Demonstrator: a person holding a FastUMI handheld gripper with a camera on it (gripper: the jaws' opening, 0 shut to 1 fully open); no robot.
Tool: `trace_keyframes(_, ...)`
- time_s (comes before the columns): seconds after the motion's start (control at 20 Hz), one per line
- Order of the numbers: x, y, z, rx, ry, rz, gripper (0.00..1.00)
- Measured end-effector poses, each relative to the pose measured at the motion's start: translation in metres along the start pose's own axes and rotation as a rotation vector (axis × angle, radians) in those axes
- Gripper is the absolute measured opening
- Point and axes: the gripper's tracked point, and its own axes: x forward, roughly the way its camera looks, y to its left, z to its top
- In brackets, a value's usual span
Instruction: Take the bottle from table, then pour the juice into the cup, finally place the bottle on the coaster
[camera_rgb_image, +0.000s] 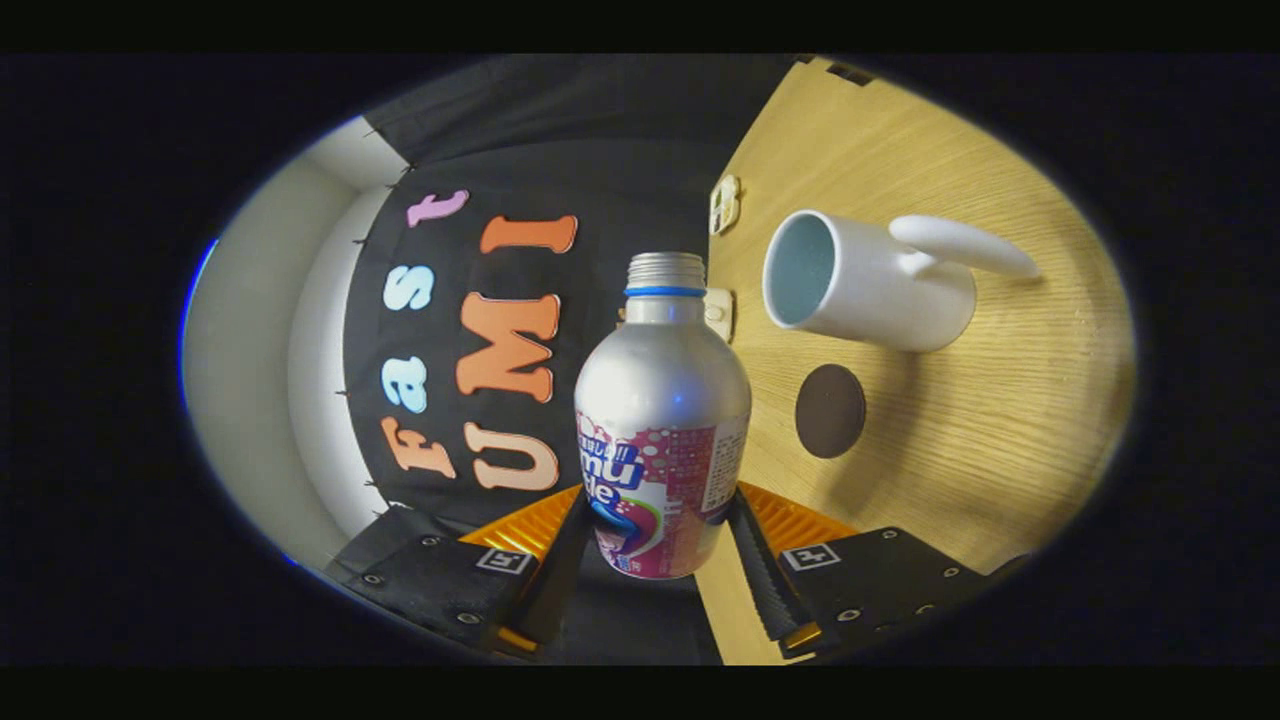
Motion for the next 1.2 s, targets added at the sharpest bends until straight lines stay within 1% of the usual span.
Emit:
trace_keyframes(0.3,0.019,0.004,0.004,0.107,0.002,-0.015,0.75)
trace_keyframes(0.45,0.019,0.01,0.004,0.17,0.004,-0.001,0.76)
trace_keyframes(0.75,0.024,0.016,0.001,0.293,0.004,-0.017,0.75)
trace_keyframes(1.2,0.027,0.026,0.009,0.428,0.007,-0.018,0.75)
